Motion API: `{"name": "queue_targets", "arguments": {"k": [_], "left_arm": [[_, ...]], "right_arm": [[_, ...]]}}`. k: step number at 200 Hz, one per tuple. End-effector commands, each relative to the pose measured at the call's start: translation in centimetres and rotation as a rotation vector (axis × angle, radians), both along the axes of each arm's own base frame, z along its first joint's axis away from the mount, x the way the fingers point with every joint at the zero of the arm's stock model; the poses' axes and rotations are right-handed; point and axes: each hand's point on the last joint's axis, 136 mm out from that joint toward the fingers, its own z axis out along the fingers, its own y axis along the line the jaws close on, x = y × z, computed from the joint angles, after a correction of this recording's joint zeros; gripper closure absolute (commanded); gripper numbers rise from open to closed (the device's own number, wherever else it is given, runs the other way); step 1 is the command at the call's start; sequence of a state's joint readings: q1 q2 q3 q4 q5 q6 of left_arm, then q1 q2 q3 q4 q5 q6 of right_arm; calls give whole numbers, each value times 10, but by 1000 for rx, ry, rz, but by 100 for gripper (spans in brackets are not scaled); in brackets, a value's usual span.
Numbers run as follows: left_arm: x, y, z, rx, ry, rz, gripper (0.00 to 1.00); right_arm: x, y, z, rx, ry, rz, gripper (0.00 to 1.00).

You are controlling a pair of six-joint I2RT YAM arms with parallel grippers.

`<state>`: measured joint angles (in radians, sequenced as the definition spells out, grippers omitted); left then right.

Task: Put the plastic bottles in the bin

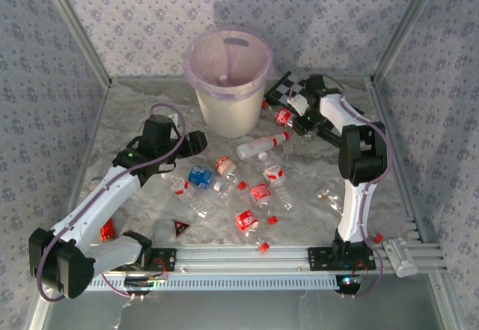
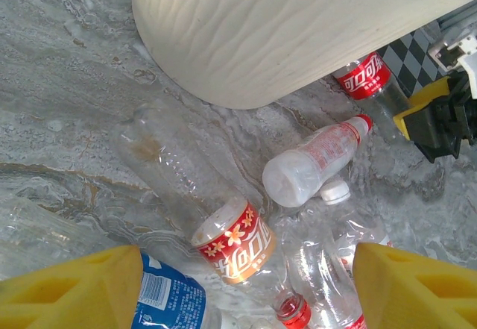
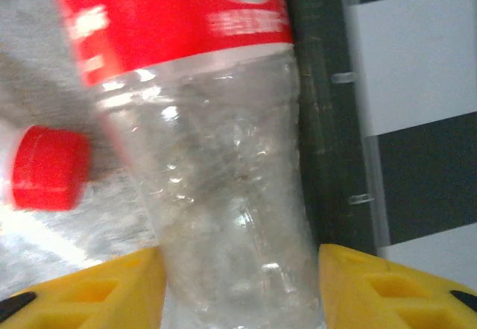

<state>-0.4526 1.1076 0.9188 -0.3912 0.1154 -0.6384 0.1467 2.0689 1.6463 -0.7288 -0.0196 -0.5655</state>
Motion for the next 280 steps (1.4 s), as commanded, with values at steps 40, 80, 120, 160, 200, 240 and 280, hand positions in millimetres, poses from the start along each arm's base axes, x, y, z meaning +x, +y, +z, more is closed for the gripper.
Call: {"name": "queue_targets", "arguments": {"k": [40, 80, 120, 160, 200, 240, 280], "left_arm": [[4, 1, 15, -23, -45, 16, 25], [7, -1, 22, -35, -56, 12, 25], [9, -3, 25, -40, -62, 6, 25], [8, -5, 21, -47, -53, -3, 25], [5, 0, 19, -34, -55, 8, 25], [4, 1, 17, -30, -51, 8, 25], [4, 4, 17, -23, -55, 16, 25]], "right_arm": [[-10, -2, 45, 15, -51, -26, 52], [-18, -8, 83, 54, -118, -87, 58], [-37, -14, 102, 93, -136, -125, 50], [-53, -34, 52, -89, -24, -39, 9], [-57, -33, 19, -137, -9, 84, 8], [-42, -36, -2, -171, -14, 90, 12], [-31, -35, -14, -183, -39, 78, 20]]}}
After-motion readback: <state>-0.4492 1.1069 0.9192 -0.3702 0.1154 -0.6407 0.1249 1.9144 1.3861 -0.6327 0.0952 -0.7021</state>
